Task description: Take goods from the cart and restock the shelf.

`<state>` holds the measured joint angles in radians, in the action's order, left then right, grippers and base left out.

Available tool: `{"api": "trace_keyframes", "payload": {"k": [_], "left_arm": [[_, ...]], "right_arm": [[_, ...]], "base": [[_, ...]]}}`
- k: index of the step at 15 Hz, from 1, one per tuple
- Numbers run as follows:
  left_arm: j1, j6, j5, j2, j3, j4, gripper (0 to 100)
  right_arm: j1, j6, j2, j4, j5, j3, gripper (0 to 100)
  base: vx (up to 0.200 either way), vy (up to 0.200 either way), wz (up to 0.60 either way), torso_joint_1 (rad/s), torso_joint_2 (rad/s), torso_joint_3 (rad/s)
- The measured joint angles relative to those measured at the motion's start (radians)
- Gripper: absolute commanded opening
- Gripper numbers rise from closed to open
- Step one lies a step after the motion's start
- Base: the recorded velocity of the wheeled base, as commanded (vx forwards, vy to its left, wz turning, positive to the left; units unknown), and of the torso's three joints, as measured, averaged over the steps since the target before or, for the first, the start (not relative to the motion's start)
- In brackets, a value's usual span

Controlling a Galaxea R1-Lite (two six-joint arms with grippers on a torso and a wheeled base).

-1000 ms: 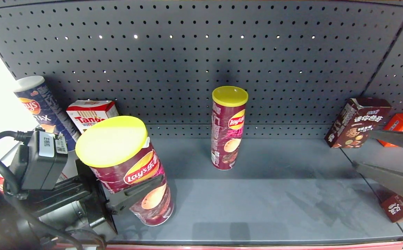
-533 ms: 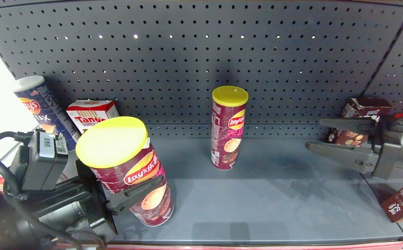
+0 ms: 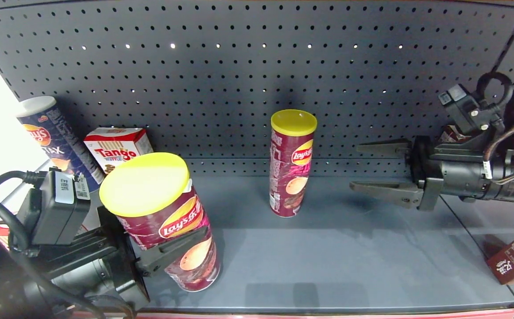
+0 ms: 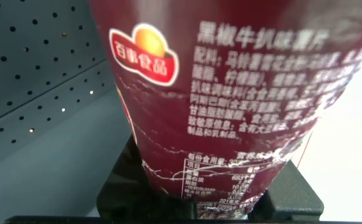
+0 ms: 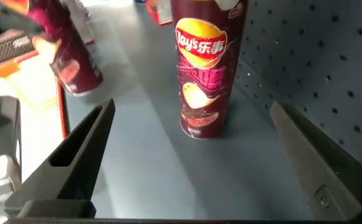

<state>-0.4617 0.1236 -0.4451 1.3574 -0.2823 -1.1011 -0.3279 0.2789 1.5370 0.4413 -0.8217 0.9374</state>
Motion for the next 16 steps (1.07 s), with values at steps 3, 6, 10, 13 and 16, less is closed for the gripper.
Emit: {"api": "trace_keyframes", "payload": {"k": [3, 6, 10, 13, 16], "left_arm": [[0.008, 0.0, 0.0, 0.0, 0.001, -0.001, 0], [0.01, 0.0, -0.001, -0.001, 0.0, -0.001, 0], [0.011, -0.001, -0.001, -0.001, -0.006, 0.0, 0], [0.012, -0.003, -0.001, -0.001, -0.006, 0.0, 0], [0.012, -0.015, -0.001, -0.001, -0.009, -0.001, 0]], "right_arm": [[0.002, 0.017, 0.071, 0.044, -0.061, 0.044, 100], [-0.003, 0.019, 0.157, 0.137, -0.084, 0.091, 100], [-0.017, 0.019, 0.245, 0.152, -0.114, 0.154, 100], [-0.023, 0.019, 0.301, 0.154, -0.141, 0.194, 100], [-0.025, 0.019, 0.346, 0.155, -0.157, 0.222, 100]], "base": [[0.0, 0.0, 0.0, 0.0, 0.0, 0.0], [0.0, 0.0, 0.0, 0.0, 0.0, 0.0], [0.0, 0.0, 0.0, 0.0, 0.0, 0.0], [0.0, 0.0, 0.0, 0.0, 0.0, 0.0], [0.0, 0.0, 0.0, 0.0, 0.0, 0.0]]}}
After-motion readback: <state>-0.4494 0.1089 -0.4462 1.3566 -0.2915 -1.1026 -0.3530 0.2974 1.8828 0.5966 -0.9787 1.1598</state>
